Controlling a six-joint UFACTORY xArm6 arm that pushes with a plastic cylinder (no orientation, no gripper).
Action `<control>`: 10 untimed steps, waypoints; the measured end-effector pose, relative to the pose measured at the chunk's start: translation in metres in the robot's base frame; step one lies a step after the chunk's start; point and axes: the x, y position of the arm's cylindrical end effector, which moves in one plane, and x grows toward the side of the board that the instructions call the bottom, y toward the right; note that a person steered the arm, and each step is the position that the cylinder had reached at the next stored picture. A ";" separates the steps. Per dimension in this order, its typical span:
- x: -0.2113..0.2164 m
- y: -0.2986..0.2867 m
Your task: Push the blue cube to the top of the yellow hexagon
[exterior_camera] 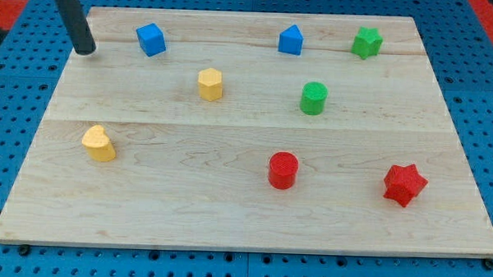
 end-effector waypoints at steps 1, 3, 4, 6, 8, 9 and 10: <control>0.005 0.034; -0.024 0.052; -0.037 0.052; -0.035 0.054; -0.035 0.065; -0.035 0.079; -0.035 0.087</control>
